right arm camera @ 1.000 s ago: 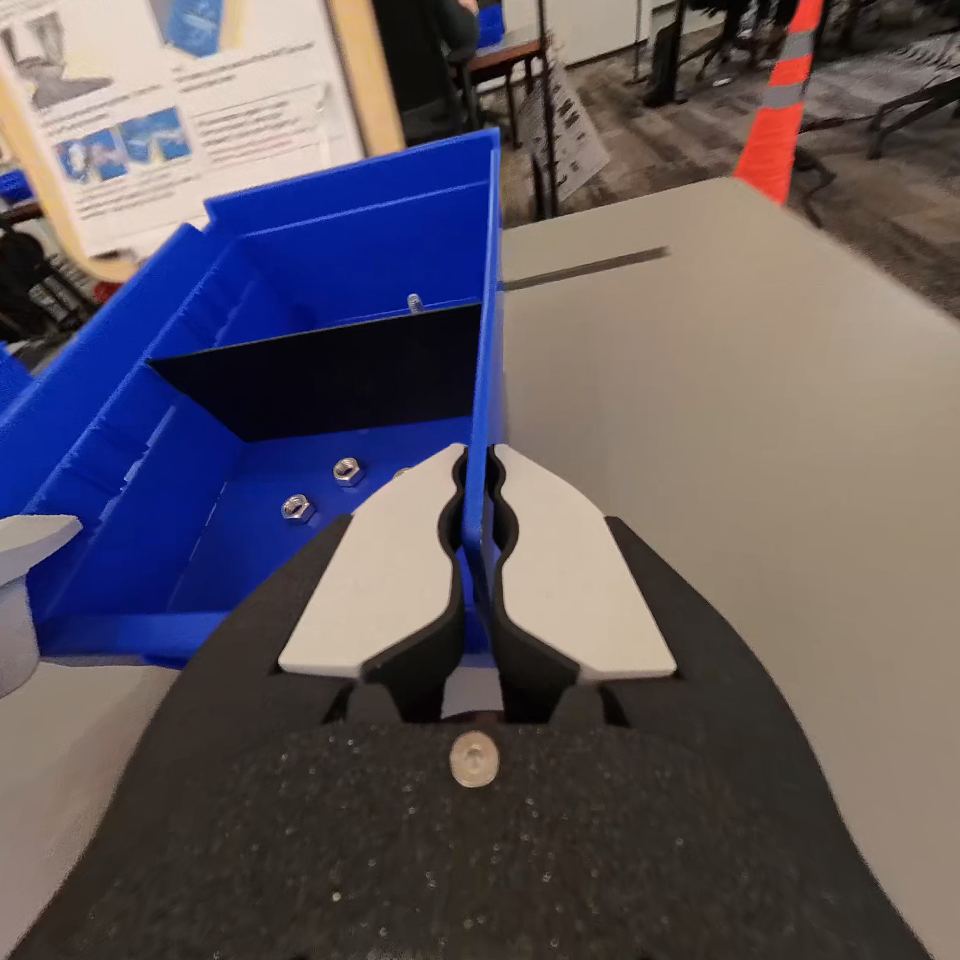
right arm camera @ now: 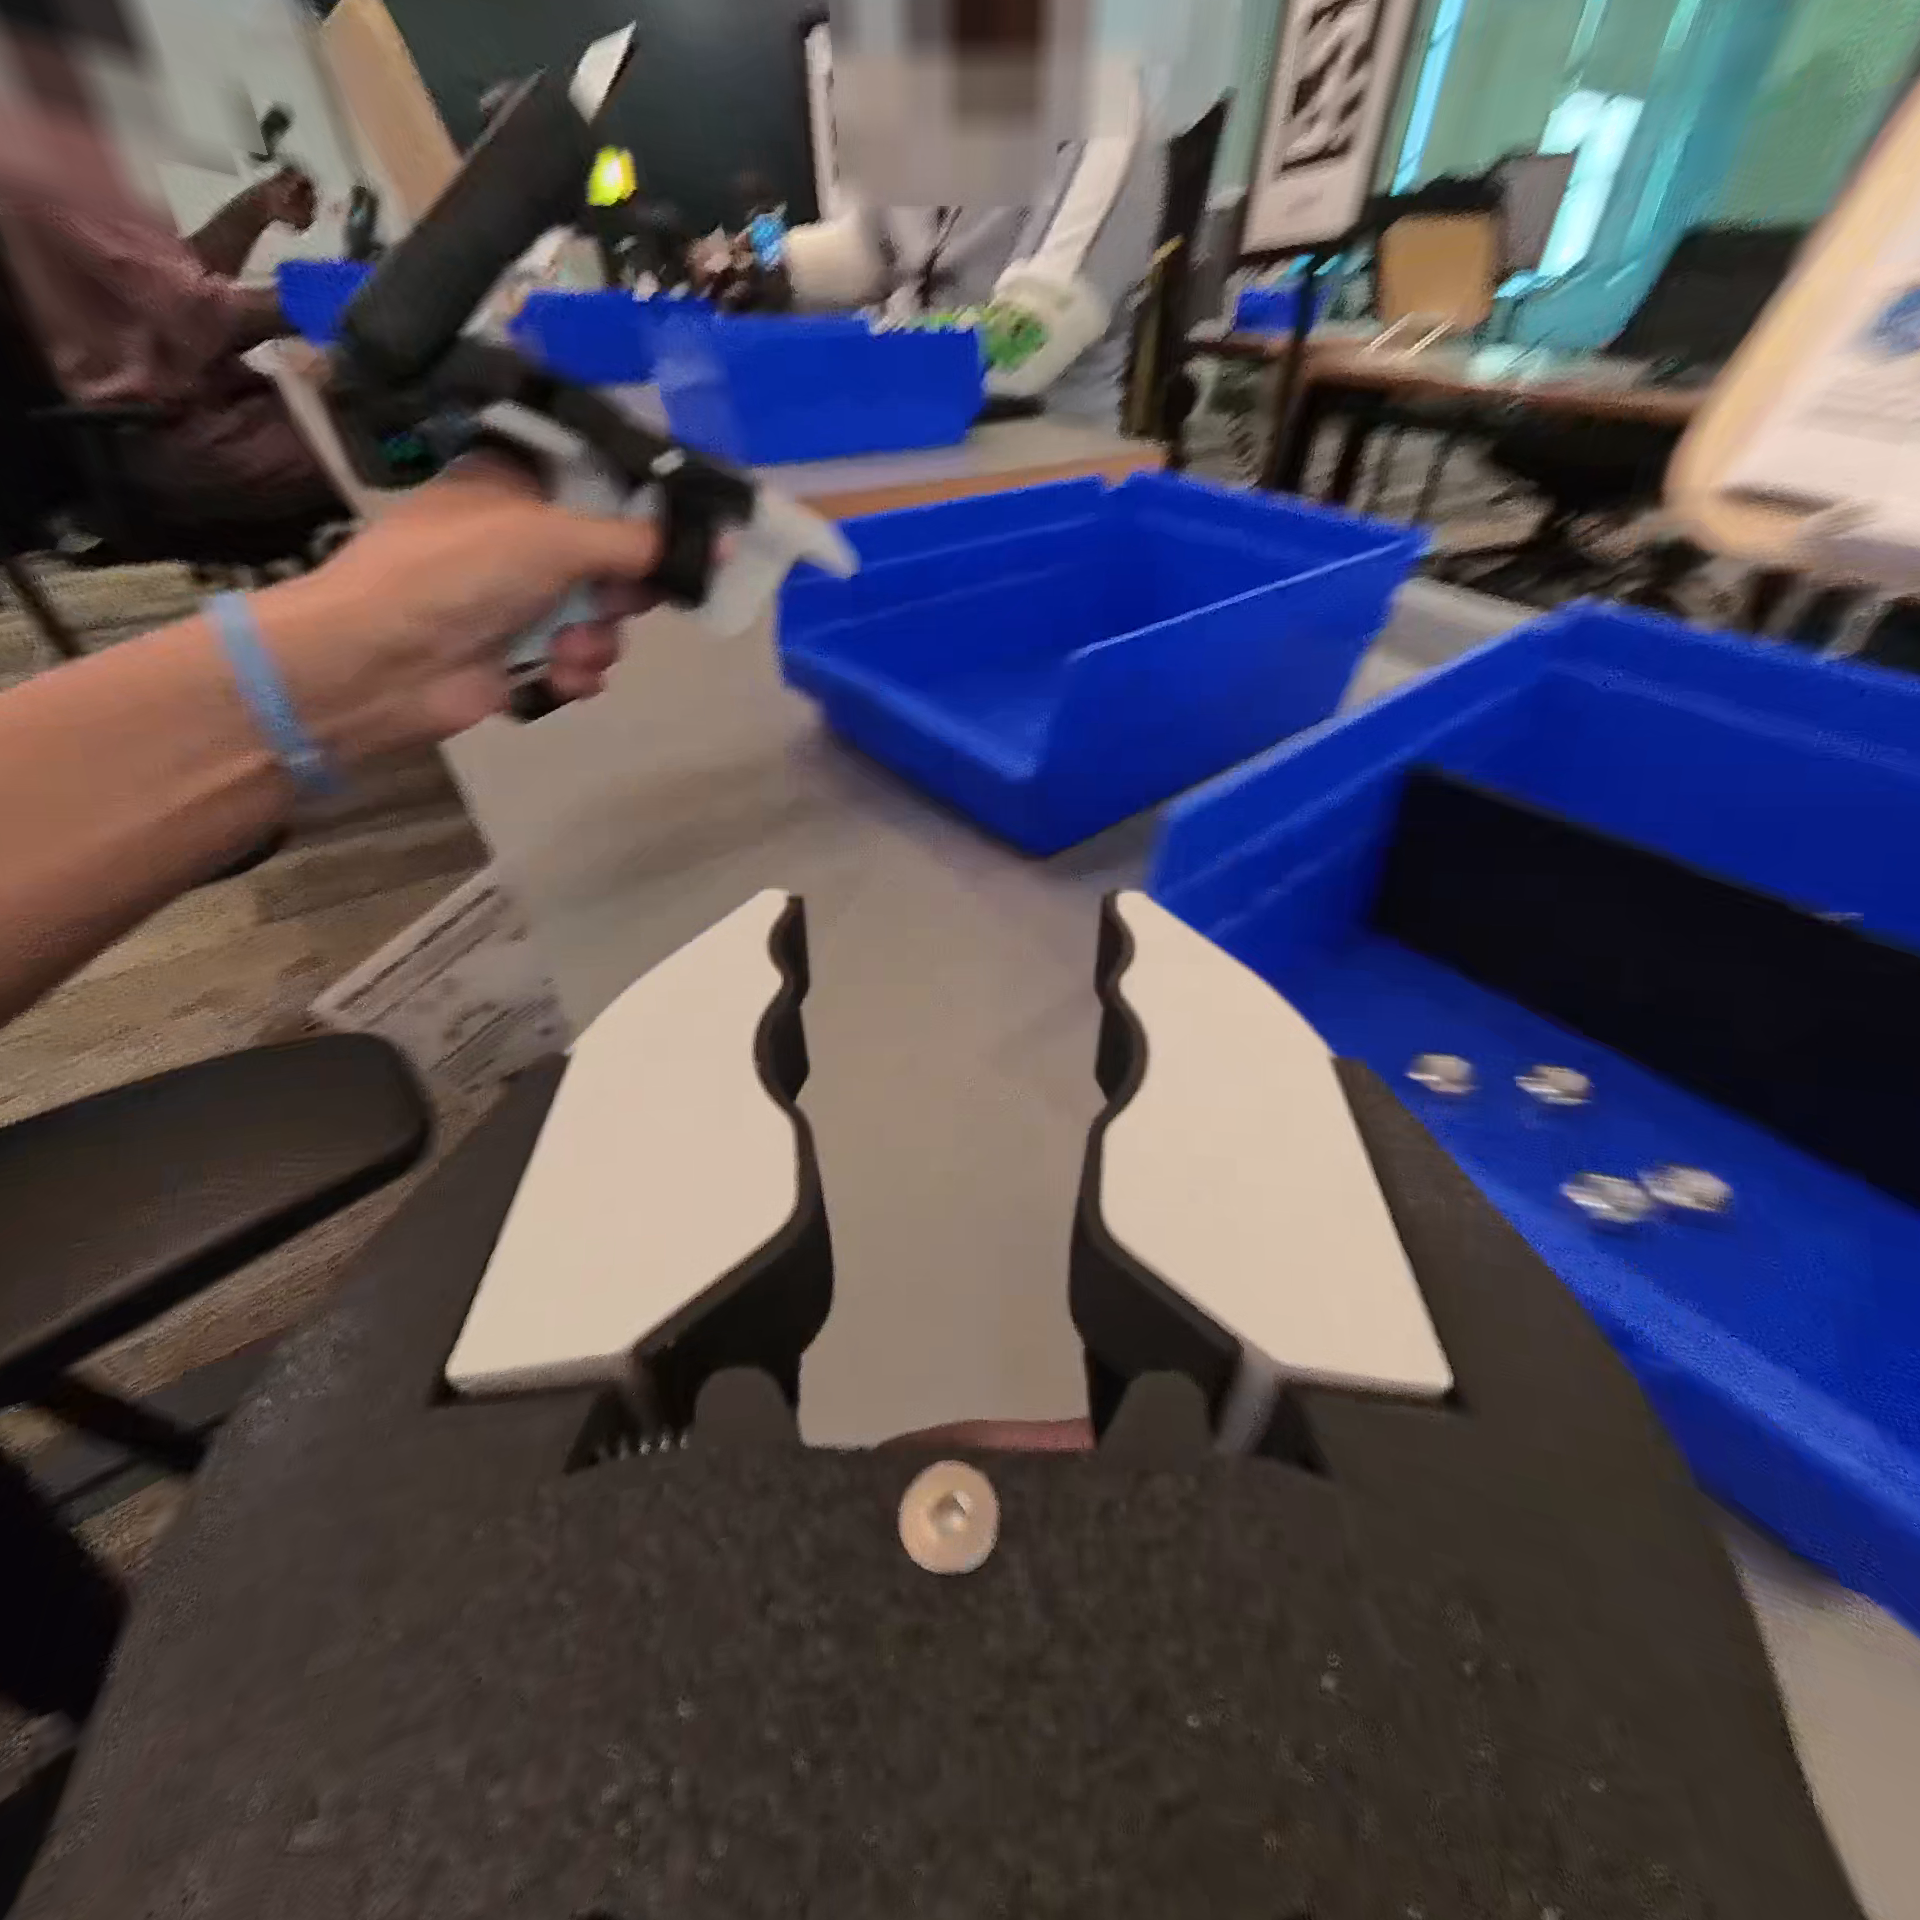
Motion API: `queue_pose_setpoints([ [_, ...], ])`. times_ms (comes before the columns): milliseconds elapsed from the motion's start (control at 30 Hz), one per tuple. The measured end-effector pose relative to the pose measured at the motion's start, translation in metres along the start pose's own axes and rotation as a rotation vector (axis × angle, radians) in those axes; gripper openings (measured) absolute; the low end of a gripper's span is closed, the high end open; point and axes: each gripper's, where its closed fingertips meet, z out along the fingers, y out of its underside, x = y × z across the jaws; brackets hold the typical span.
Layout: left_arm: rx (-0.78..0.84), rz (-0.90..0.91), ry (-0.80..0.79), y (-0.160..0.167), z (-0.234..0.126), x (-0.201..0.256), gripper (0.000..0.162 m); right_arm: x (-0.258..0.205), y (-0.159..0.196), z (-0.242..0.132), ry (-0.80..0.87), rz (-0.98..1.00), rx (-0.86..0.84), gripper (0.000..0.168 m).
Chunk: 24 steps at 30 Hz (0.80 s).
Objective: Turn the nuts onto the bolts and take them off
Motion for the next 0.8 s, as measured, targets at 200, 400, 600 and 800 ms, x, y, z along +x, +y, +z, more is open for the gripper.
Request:
queue_pose_setpoints([
  [200, -0.007, 0.027, -0.052, -0.025, 0.035, -0.035, 0.038, -0.037, 0.022, 0.078, 0.002, 0.054, -0.165, 0.075],
  [400, 0.155, 0.078, -0.062, -0.036, -0.006, -0.01, 0.043, -0.026, 0.023, 0.109, 0.006, 0.198, -0.204, 0.071],
  [600, -0.001, 0.025, -0.137, -0.031, 0.025, -0.087, 0.066, -0.013, 0.036, 0.117, 0.095, 0.293, -0.217, 0.066],
  [800, -0.121, 0.015, -0.022, -0.013, 0.062, -0.077, 0.005, 0.002, 0.033, 0.139, 0.234, 0.311, -0.237, 0.063],
])
